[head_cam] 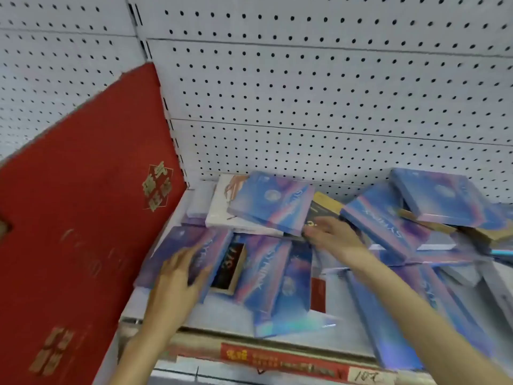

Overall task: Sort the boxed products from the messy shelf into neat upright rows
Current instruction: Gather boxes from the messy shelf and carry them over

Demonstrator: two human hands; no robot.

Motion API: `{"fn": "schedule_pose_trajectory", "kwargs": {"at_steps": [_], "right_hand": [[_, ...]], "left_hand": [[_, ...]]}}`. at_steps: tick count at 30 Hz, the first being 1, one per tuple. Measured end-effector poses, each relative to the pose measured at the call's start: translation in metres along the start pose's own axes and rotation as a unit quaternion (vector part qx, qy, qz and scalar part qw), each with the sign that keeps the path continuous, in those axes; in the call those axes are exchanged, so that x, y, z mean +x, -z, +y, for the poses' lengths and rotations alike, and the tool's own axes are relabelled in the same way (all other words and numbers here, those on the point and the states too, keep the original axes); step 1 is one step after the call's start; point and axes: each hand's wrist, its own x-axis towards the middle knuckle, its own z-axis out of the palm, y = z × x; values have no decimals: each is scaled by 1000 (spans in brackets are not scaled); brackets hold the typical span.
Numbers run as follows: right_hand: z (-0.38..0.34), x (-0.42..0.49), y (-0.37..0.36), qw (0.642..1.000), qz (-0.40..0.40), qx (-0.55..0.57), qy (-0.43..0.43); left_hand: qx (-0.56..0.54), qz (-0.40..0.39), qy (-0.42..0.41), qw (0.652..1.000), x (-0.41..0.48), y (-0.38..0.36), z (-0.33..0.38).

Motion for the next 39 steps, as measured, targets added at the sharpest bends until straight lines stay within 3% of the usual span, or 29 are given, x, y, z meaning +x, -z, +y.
{"fn": "schedule_pose_trajectory", "kwargs": {"at_steps": [2,9,12,14,18,22,32,35,39], "right_hand": [[1,11,-14,998,1,56,-27],[2,13,-53,994,101,44,16],[6,7,-68,980,186,52,40],[5,7,-74,974,216,72,12],[-2,6,-72,961,158,222,-43],[3,-13,-51,950,124,281,-53],[46,-68,2,922,98,373,-33],[55,-71,16,914,84,395,-27],[63,-74,26,933,51,353,-40]], "left_hand": [[-32,6,46,998,4,2,-12],[33,-49,154,986,22,-1,-29],[63,-60,213,973,26,-2,-31],[90,-70,225,968,27,-3,-33],[111,-59,238,963,31,0,-35],[72,-25,254,964,35,2,-38],[6,52,166,985,21,10,-20],[-53,13,180,982,25,10,-23],[-157,-9,236,959,33,9,-28]]}}
